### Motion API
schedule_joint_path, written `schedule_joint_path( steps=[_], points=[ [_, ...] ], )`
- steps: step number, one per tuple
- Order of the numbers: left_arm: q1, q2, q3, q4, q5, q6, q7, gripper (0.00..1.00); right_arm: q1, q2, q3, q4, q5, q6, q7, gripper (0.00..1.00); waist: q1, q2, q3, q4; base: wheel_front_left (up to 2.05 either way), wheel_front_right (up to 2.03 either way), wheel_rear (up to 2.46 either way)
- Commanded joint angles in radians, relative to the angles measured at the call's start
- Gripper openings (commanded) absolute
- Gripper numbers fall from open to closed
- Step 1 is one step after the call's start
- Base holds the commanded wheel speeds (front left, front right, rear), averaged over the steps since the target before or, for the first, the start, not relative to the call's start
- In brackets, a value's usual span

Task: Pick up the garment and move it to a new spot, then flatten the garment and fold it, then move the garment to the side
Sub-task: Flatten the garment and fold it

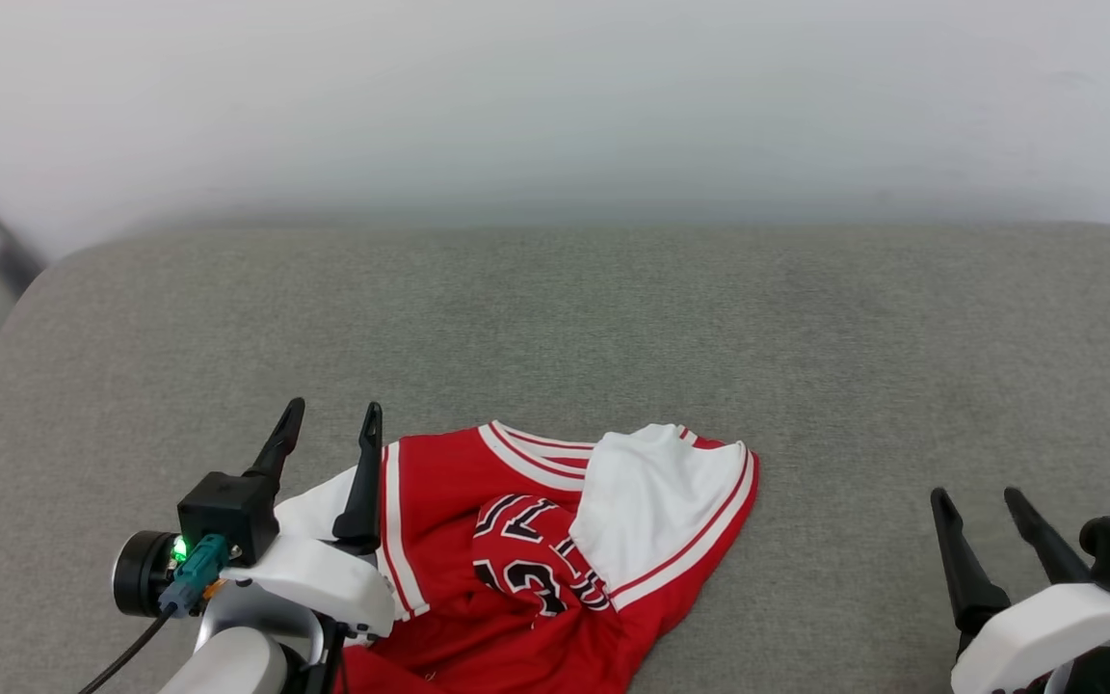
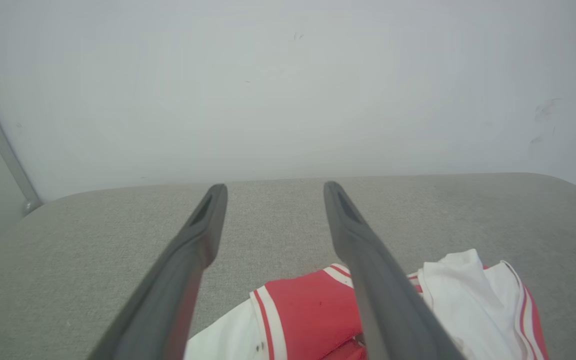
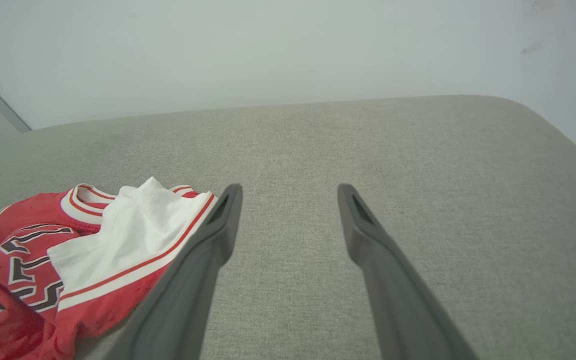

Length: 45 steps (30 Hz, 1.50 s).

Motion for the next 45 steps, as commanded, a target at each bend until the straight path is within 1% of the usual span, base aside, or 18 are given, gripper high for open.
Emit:
schedule_joint_path(
  steps=[1, 5, 7, 9, 14, 20, 25, 29, 30, 31, 35, 39, 42, 45],
  points=[
    [0.014, -0.009, 0.011, -0.020, 0.017, -0.003, -0.006, 1.00, -0.013, 0.001, -0.007, 0.019, 0.014, 0.000, 0.028, 1.00, 0.0001, 0.0000, 0.000, 0.013, 0.00, 0.00, 0.00],
    [0.025, -0.027, 0.026, -0.066, 0.061, -0.016, -0.010, 1.00, -0.057, 0.002, -0.028, 0.081, 0.039, 0.000, 0.138, 1.00, 0.0001, 0.0000, 0.015, 0.054, 0.00, 0.00, 0.00],
    [0.026, -0.036, 0.037, -0.082, 0.079, -0.021, -0.010, 1.00, -0.094, 0.001, -0.018, 0.113, 0.049, 0.000, 0.197, 1.00, 0.0001, 0.0000, 0.030, 0.075, 0.00, 0.00, 0.00],
    [0.024, -0.049, 0.044, -0.092, 0.096, -0.030, -0.010, 1.00, -0.142, -0.015, 0.004, 0.152, 0.068, 0.000, 0.264, 1.00, 0.0001, 0.0000, 0.050, 0.097, 0.00, 0.00, 0.00],
    [0.001, -0.082, 0.055, -0.098, 0.129, -0.059, -0.010, 1.00, -0.286, -0.073, 0.117, 0.225, 0.129, 0.000, 0.427, 1.00, 0.0001, 0.0000, 0.098, 0.147, 0.00, 0.00, 0.00],
    [-0.023, -0.124, 0.064, -0.088, 0.159, -0.091, -0.009, 1.00, -0.446, -0.132, 0.233, 0.297, 0.185, 0.000, 0.572, 1.00, 0.0001, 0.0000, 0.148, 0.194, 0.00, 0.00, 0.00],
    [-0.036, -0.156, 0.079, -0.072, 0.180, -0.115, -0.009, 1.00, -0.532, -0.178, 0.317, 0.353, 0.212, 0.000, 0.646, 1.00, 0.0001, 0.0000, 0.180, 0.218, 0.00, 0.00, 0.00],
    [-0.037, -0.178, 0.093, -0.065, 0.194, -0.131, -0.009, 1.00, -0.575, -0.211, 0.387, 0.389, 0.243, 0.000, 0.677, 1.00, 0.0001, 0.0000, 0.200, 0.224, 0.00, 0.00, 0.00],
    [-0.037, -0.189, 0.102, -0.050, 0.205, -0.147, -0.009, 1.00, -0.598, -0.229, 0.427, 0.408, 0.265, 0.000, 0.681, 0.37, 0.0001, 0.0000, 0.211, 0.224, 0.00, 0.00, 0.00],
    [-0.040, -0.195, 0.105, -0.046, 0.208, -0.149, -0.009, 1.00, -0.604, -0.235, 0.436, 0.412, 0.273, 0.000, 0.677, 0.00, 0.0001, 0.0000, 0.213, 0.224, 0.00, 0.00, 0.00],
    [-0.036, -0.206, 0.123, -0.033, 0.220, -0.159, -0.009, 1.00, -0.623, -0.256, 0.468, 0.403, 0.290, 0.000, 0.652, 0.00, 0.0001, 0.0000, 0.213, 0.216, 0.00, 0.00, 0.00],
    [-0.016, -0.213, 0.144, -0.015, 0.233, -0.164, -0.009, 1.00, -0.627, -0.289, 0.489, 0.356, 0.299, 0.000, 0.609, 0.00, 0.0001, 0.0000, 0.189, 0.191, 0.00, 0.00, 0.00],
    [-0.005, -0.212, 0.152, -0.009, 0.236, -0.167, -0.009, 1.00, -0.601, -0.316, 0.475, 0.312, 0.300, 0.000, 0.589, 0.00, 0.0001, 0.0000, 0.168, 0.169, 0.00, 0.00, 0.00],
    [0.013, -0.208, 0.159, -0.001, 0.238, -0.166, -0.009, 1.00, -0.552, -0.341, 0.434, 0.276, 0.300, 0.000, 0.568, 0.00, 0.0001, 0.0000, 0.143, 0.143, 0.00, 0.00, 0.00]
  ],
)
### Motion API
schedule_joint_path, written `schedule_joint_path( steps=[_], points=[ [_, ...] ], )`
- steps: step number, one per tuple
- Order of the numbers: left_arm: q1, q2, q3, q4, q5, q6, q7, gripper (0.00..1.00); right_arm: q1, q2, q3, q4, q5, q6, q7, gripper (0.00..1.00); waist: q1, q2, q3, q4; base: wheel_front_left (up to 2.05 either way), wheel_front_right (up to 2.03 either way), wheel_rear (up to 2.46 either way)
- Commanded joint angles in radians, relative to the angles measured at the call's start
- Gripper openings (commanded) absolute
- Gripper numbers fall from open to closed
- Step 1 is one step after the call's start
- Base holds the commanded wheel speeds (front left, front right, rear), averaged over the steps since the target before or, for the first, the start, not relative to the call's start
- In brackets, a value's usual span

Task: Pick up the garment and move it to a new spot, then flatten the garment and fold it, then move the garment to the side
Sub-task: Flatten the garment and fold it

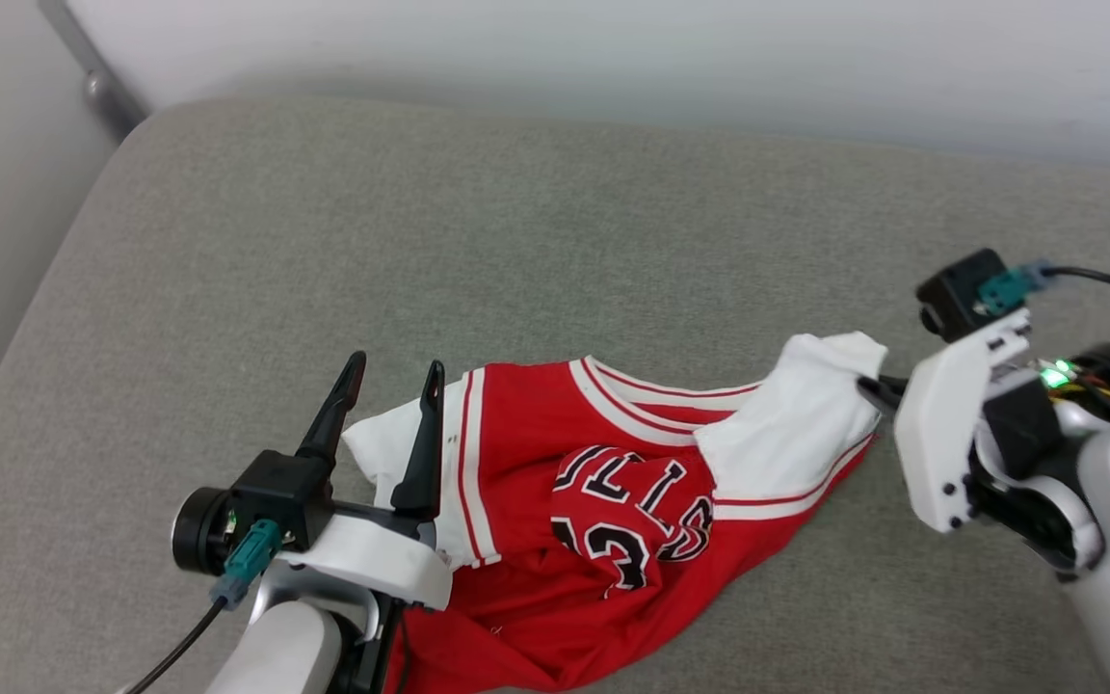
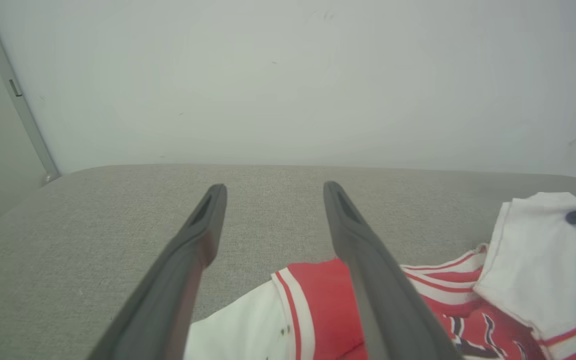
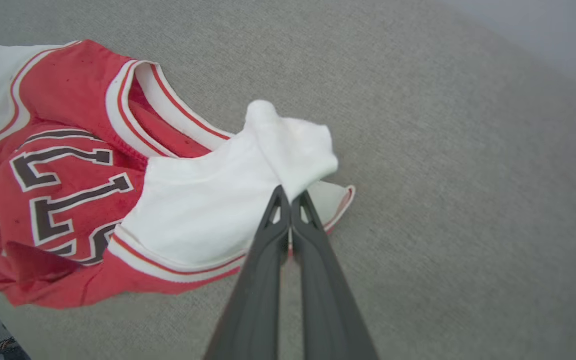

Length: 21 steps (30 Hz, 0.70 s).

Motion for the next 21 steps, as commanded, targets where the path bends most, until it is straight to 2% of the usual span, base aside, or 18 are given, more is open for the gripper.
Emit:
schedule_joint_path(
  steps=[1, 4, 9, 14, 15, 16, 17, 21],
  points=[
    [0.021, 0.006, 0.004, 0.008, 0.003, -0.002, -0.002, 1.00, 0.058, -0.020, -0.040, -0.016, 0.010, -0.001, -0.012, 0.00, 0.0000, 0.0000, -0.030, -0.033, 0.00, 0.00, 0.00],
    [0.037, 0.014, 0.003, 0.020, -0.008, -0.003, 0.008, 1.00, 0.168, -0.016, -0.160, -0.028, 0.000, -0.001, -0.028, 0.00, 0.0000, 0.0000, -0.054, -0.067, 0.00, 0.00, 0.00],
    [0.051, 0.020, 0.004, 0.020, -0.020, 0.001, 0.024, 1.00, 0.317, 0.036, -0.347, 0.013, -0.015, -0.001, -0.071, 0.00, 0.0000, 0.0000, -0.071, -0.096, 0.00, 0.00, 0.00],
    [0.063, 0.030, 0.005, 0.015, -0.027, 0.009, 0.042, 1.00, 0.413, 0.097, -0.463, 0.077, -0.043, -0.001, -0.140, 0.00, 0.0000, 0.0000, -0.079, -0.116, 0.00, 0.00, 0.00],
    [0.066, 0.032, 0.005, 0.014, -0.029, 0.009, 0.046, 1.00, 0.424, 0.113, -0.479, 0.094, -0.042, -0.001, -0.156, 0.11, 0.0000, 0.0000, -0.082, -0.119, 0.00, 0.00, 0.00],
    [0.069, 0.035, 0.006, 0.014, -0.031, 0.010, 0.047, 1.00, 0.437, 0.125, -0.487, 0.109, -0.049, -0.001, -0.175, 0.43, 0.0000, 0.0000, -0.084, -0.122, 0.00, 0.00, 0.00],
    [0.071, 0.037, 0.006, 0.013, -0.032, 0.010, 0.051, 1.00, 0.446, 0.133, -0.495, 0.121, -0.058, -0.001, -0.195, 1.00, 0.0000, 0.0000, -0.087, -0.124, 0.00, 0.00, 0.00],
    [0.087, 0.043, 0.006, 0.010, -0.036, 0.019, 0.058, 1.00, 0.462, 0.164, -0.507, 0.124, -0.073, -0.001, -0.299, 1.00, 0.0000, 0.0000, -0.105, -0.132, 0.00, 0.00, 0.00]
  ],
)
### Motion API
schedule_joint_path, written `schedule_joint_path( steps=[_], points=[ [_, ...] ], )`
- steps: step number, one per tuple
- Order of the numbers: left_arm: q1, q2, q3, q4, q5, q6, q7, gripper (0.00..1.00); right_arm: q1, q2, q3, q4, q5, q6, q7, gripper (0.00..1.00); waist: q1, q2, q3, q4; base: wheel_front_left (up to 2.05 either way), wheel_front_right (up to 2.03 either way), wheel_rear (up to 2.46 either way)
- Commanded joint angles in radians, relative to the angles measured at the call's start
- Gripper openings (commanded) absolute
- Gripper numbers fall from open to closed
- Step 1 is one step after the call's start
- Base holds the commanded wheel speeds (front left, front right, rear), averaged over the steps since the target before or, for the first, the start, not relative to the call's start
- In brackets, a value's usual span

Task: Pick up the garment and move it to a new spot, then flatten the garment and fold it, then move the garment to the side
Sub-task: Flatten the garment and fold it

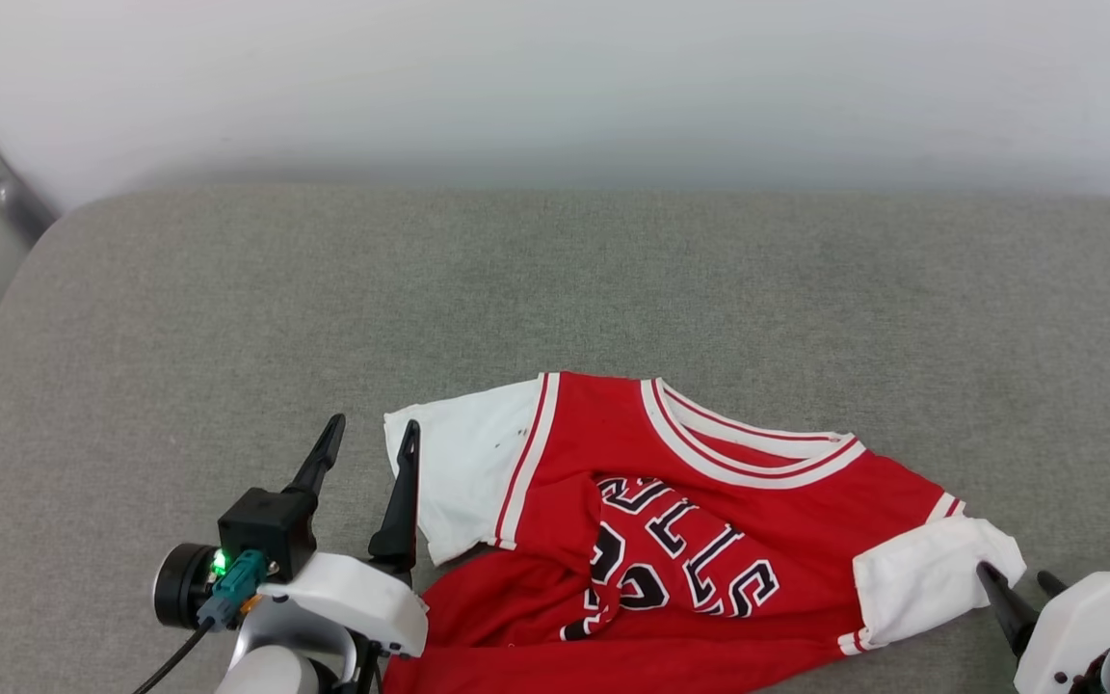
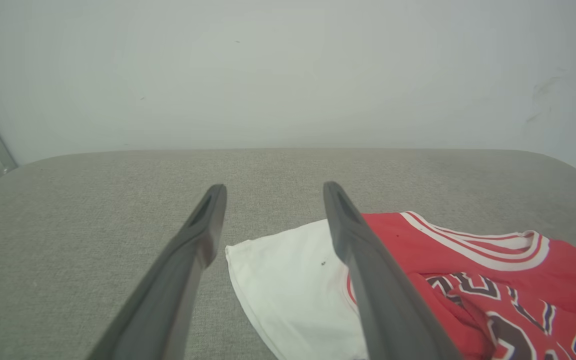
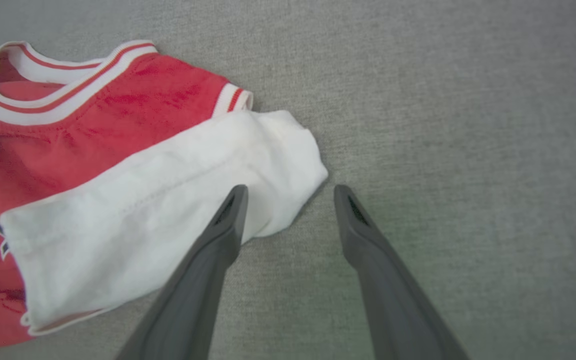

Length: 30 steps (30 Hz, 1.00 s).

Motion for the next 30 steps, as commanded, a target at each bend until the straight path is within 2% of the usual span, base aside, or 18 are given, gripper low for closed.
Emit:
schedule_joint_path(
  steps=[1, 5, 8, 12, 19, 24, 29, 30],
  points=[
    [0.017, 0.005, 0.002, -0.002, -0.003, 0.006, 0.002, 1.00, 0.019, 0.011, -0.005, -0.014, -0.008, 0.000, -0.041, 1.00, 0.0000, -0.0001, -0.013, -0.004, 0.00, 0.00, 0.00],
    [0.038, 0.011, 0.009, -0.008, -0.010, 0.020, 0.006, 1.00, 0.048, 0.043, -0.022, -0.079, -0.043, 0.000, -0.158, 1.00, 0.0000, -0.0001, -0.040, -0.015, 0.00, 0.00, 0.00],
    [0.054, 0.016, 0.015, -0.017, -0.017, 0.029, 0.014, 1.00, 0.080, 0.076, -0.025, -0.137, -0.067, 0.000, -0.173, 1.00, 0.0000, -0.0001, -0.057, -0.024, 0.00, 0.00, 0.00],
    [0.062, 0.023, 0.017, -0.034, -0.015, 0.040, 0.021, 1.00, 0.099, 0.088, 0.008, -0.210, -0.072, 0.000, -0.045, 1.00, 0.0000, -0.0001, -0.061, -0.032, 0.00, 0.00, 0.00],
    [0.045, 0.024, 0.008, -0.054, -0.009, 0.044, 0.026, 1.00, 0.051, 0.070, 0.139, -0.302, -0.049, 0.000, 0.239, 1.00, 0.0000, -0.0001, -0.041, -0.020, 0.00, 0.00, 0.00],
    [0.034, 0.015, 0.000, -0.052, -0.010, 0.042, 0.019, 1.00, 0.010, 0.057, 0.208, -0.289, -0.059, 0.000, 0.310, 1.00, 0.0000, -0.0001, -0.020, 0.003, 0.00, 0.00, 0.00],
    [0.022, 0.012, -0.003, -0.044, -0.014, 0.036, 0.014, 1.00, -0.011, 0.050, 0.211, -0.237, -0.091, 0.000, 0.341, 1.00, 0.0000, -0.0001, 0.001, 0.018, 0.00, 0.00, 0.00],
    [0.020, 0.012, -0.003, -0.042, -0.015, 0.036, 0.012, 1.00, -0.008, 0.047, 0.205, -0.228, -0.098, 0.000, 0.343, 0.83, 0.0000, -0.0001, 0.003, 0.019, 0.00, 0.00, 0.00]
  ],
)
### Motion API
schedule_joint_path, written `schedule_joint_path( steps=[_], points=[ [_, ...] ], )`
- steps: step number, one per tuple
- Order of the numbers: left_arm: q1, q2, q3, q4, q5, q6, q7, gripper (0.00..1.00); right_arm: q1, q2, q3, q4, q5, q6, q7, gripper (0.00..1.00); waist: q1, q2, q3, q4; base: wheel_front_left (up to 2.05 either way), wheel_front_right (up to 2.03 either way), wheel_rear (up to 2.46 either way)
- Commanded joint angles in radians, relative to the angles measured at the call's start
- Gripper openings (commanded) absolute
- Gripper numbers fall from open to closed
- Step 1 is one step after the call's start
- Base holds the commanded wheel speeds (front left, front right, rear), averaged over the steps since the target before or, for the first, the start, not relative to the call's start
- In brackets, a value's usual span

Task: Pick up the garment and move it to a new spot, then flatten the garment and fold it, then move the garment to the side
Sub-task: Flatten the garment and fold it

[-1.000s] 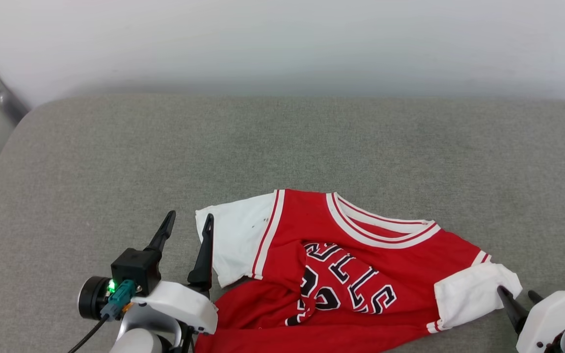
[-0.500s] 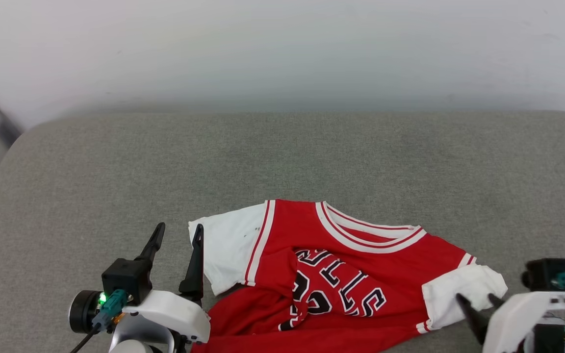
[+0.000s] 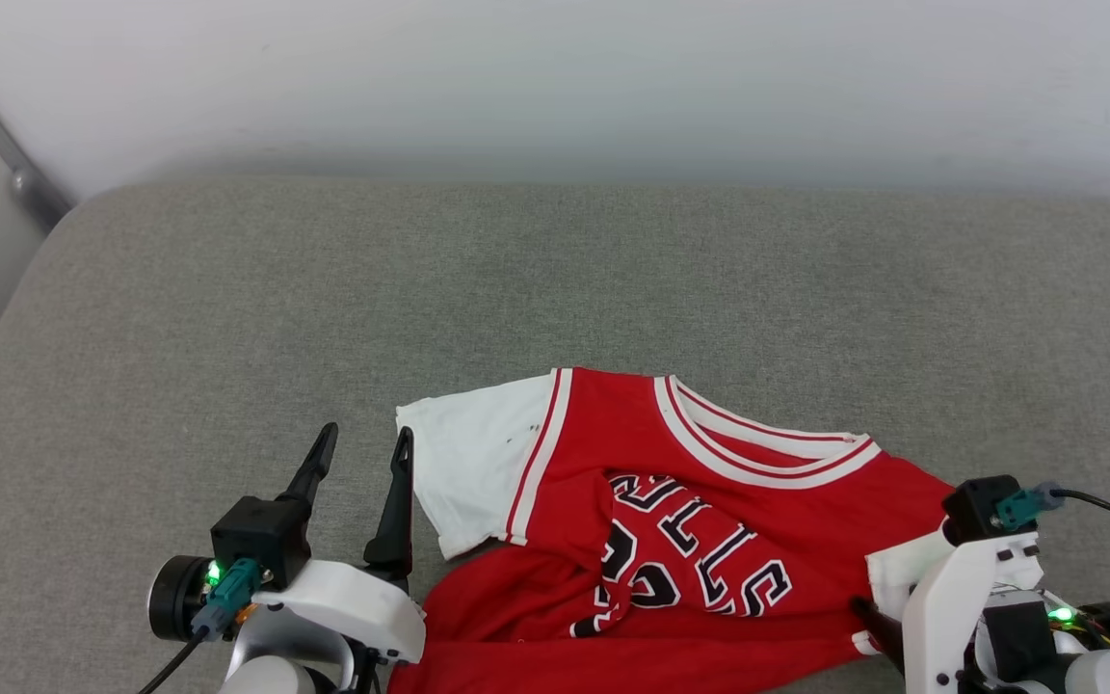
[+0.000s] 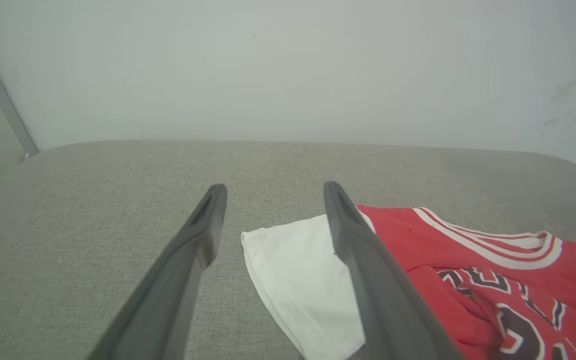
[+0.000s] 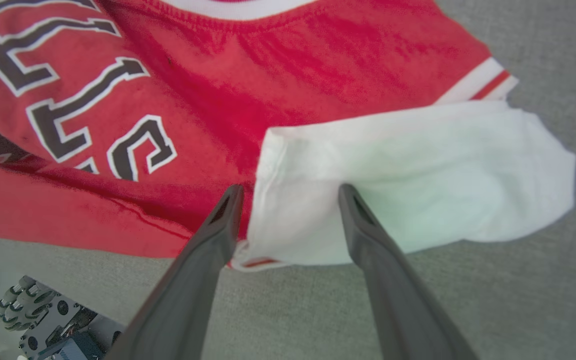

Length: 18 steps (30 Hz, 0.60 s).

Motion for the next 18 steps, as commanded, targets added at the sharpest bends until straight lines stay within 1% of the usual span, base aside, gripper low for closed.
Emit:
schedule_joint_path(
  steps=[1, 2, 3, 7, 12, 15, 18],
  points=[
    [-0.013, -0.002, 0.001, 0.004, 0.000, -0.002, -0.008, 1.00, -0.002, -0.004, -0.010, 0.007, -0.009, 0.000, -0.002, 0.33, 0.0000, -0.0001, 0.006, 0.003, 0.00, 0.00, 0.00],
    [-0.012, -0.002, 0.002, 0.006, -0.001, -0.002, -0.010, 1.00, 0.004, 0.002, -0.021, 0.004, -0.004, 0.000, -0.011, 0.13, 0.0000, -0.0001, 0.008, 0.001, 0.00, 0.00, 0.00],
    [-0.010, -0.001, 0.004, 0.007, -0.003, 0.000, -0.010, 1.00, 0.013, 0.005, -0.035, 0.000, -0.007, 0.000, -0.018, 0.00, 0.0000, -0.0001, 0.009, -0.001, 0.00, 0.00, 0.00],
    [-0.004, -0.001, 0.007, 0.012, -0.008, 0.006, -0.017, 1.00, 0.057, 0.027, -0.124, -0.031, -0.017, 0.000, -0.061, 0.00, 0.0000, -0.0001, 0.009, -0.013, 0.00, 0.00, 0.00],
    [-0.002, 0.001, 0.004, 0.015, -0.008, 0.006, -0.017, 1.00, 0.134, 0.076, -0.273, -0.052, -0.010, 0.000, -0.103, 0.00, 0.0000, -0.0001, 0.002, -0.027, 0.00, 0.00, 0.00],
    [-0.004, 0.001, 0.001, 0.014, -0.010, 0.006, -0.016, 1.00, 0.166, 0.100, -0.367, -0.021, 0.005, 0.000, -0.125, 0.00, 0.0000, -0.0001, 0.001, -0.033, 0.00, 0.00, 0.00],
    [-0.004, 0.003, 0.000, 0.012, -0.013, 0.007, -0.014, 1.00, 0.172, 0.113, -0.416, 0.041, 0.028, 0.000, -0.158, 0.00, 0.0000, -0.0001, 0.003, -0.040, 0.00, 0.00, 0.00]
  ],
)
